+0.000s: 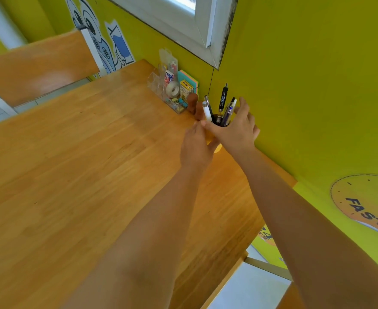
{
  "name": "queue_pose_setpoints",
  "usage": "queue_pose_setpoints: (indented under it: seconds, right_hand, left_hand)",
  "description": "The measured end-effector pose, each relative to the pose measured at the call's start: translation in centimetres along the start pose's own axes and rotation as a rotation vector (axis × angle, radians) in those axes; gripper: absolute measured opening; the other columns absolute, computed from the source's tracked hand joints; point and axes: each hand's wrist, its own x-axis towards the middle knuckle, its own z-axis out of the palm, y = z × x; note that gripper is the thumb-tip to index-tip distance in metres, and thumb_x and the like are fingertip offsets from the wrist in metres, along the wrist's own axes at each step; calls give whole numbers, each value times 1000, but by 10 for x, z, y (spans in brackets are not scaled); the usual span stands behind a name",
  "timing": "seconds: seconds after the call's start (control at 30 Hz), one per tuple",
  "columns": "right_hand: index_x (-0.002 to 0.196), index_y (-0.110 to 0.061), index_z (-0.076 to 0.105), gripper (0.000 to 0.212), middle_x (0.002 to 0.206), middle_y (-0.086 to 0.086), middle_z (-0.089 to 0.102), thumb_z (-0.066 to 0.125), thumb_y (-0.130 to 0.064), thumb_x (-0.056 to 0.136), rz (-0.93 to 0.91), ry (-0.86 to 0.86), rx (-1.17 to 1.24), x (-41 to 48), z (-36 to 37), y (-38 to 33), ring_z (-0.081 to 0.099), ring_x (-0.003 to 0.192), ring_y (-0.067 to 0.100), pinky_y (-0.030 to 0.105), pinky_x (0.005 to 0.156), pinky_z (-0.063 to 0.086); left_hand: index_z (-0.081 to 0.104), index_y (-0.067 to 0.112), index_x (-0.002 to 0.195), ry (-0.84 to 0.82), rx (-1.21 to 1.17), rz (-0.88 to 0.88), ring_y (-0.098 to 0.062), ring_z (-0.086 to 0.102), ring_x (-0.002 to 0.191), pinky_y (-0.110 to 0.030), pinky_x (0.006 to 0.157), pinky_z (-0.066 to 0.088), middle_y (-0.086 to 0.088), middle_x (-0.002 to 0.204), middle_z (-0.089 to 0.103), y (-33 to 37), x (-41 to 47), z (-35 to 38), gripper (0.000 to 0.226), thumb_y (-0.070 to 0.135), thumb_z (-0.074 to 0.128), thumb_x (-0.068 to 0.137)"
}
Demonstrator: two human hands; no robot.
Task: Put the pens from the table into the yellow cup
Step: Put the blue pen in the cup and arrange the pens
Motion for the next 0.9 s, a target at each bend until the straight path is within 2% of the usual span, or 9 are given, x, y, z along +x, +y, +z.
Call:
queue_pose_setpoints:
  seconds: [0.1,0.2,0.3,0.37,0.43,0.47,0.6,0.73,0.9]
  right_hand:
    - [152,-19,17,111,154,5,35,77,-58,68,14,-9,121,11,3,-11,28,144,25,49,113,18]
    - [143,-24,34,85,141,2,49,75,-51,73,-10,12,174,20,6,-16,40,135,22,47,110,26]
    - [113,-29,56,42,104,-5,63,69,-38,73,9,78,258,28,6,-15,57,114,23,51,101,42]
    - [89,-35,56,24,89,-9,62,63,-36,67,46,90,312,30,4,-14,60,106,26,54,95,46]
    - [73,-34,50,18,81,-8,61,61,-43,63,75,86,316,31,3,-16,60,102,29,56,93,47]
    - [69,-32,46,23,79,-7,59,61,-49,63,78,76,294,31,3,-18,60,102,31,57,92,47]
    - [70,-33,44,42,81,-6,58,61,-70,58,38,34,328,29,1,-22,59,105,31,63,90,46]
    - [104,-44,49,32,97,-15,65,66,-49,77,-111,46,379,25,-4,-16,65,97,15,58,88,50]
    - [100,-32,53,15,82,-18,59,58,-39,88,-187,-54,270,33,-2,-18,64,90,17,57,88,49]
  left_hand:
    - [47,15,138,-11,-8,22,-26,51,124,-47,100,46,-4,127,62,-1,0,-2,54,36,65,90]
    - [43,14,142,-34,-3,22,-28,44,134,-50,106,42,-8,138,57,-2,0,-3,63,40,65,89]
    - [43,12,142,-46,-13,25,-30,40,138,-49,112,35,-11,141,54,-4,0,-2,66,44,65,89]
    - [42,12,143,-48,-11,26,-30,40,139,-47,115,33,-12,142,53,-5,1,0,67,46,63,89]
    - [41,13,143,-48,-8,19,-29,40,139,-46,116,31,-12,142,53,-6,1,2,68,48,62,89]
    - [41,12,143,-48,-6,18,-29,40,139,-46,117,30,-12,142,52,-7,1,2,68,49,62,89]
    - [40,12,145,-41,8,22,-29,38,141,-44,120,27,-12,146,50,-6,1,2,70,49,62,89]
    - [42,13,143,-35,2,31,-28,41,140,-44,120,26,-10,144,52,-6,1,3,67,46,63,89]
    - [34,13,150,-45,-6,25,-28,28,148,-37,124,15,-11,156,39,-2,-3,-2,70,42,61,93]
